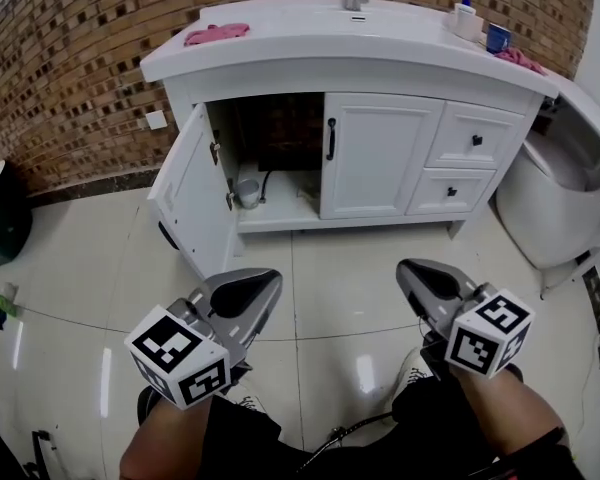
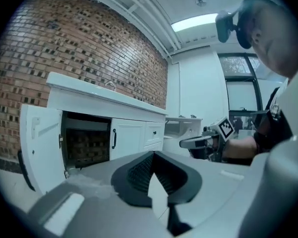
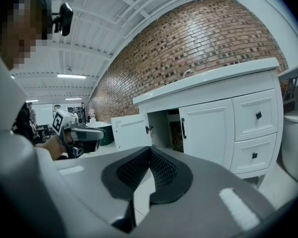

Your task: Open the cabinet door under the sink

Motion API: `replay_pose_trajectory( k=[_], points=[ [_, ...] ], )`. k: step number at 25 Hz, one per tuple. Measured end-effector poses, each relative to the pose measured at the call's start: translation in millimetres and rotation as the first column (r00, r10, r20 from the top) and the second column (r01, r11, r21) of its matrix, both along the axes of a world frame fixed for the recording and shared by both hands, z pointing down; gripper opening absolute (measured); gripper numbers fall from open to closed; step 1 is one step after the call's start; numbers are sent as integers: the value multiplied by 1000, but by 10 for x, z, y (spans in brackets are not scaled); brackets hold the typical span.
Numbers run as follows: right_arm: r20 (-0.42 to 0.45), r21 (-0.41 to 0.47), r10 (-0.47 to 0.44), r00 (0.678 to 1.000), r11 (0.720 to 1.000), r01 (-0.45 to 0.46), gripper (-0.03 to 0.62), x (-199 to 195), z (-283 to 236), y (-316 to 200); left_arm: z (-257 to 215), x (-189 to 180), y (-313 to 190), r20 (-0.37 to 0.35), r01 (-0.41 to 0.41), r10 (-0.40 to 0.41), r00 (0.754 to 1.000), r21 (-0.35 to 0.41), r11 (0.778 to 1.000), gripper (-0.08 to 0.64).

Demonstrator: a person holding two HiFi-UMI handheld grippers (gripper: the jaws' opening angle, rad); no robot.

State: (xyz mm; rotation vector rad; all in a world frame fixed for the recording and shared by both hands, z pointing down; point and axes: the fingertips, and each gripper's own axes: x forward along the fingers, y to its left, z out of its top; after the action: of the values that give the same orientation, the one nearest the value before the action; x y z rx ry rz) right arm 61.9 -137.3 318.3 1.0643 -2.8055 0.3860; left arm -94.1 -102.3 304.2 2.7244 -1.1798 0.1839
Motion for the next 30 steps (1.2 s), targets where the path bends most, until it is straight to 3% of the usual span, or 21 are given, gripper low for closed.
replay_pose_trajectory(
  k=[2, 6, 10, 30],
  points=[
    [21, 4, -5, 1000, 1000, 5, 8, 30, -59, 64, 34, 41, 30, 20, -4, 4, 1000, 7, 1000, 5],
    [-14, 25, -1, 1000, 1000, 2, 8, 60, -42, 146, -5, 112, 85, -22, -37, 37, 999, -1, 999, 5],
    [-18, -2, -14, 1000, 1000, 14, 8, 16, 3, 229, -61, 84, 129, -8, -26, 26, 1000, 30, 999, 5],
    [-55, 6, -51, 997, 999, 51, 8, -98, -6, 310, -11, -37, 183, -20, -1, 1, 1000, 9, 1000, 5]
  ],
)
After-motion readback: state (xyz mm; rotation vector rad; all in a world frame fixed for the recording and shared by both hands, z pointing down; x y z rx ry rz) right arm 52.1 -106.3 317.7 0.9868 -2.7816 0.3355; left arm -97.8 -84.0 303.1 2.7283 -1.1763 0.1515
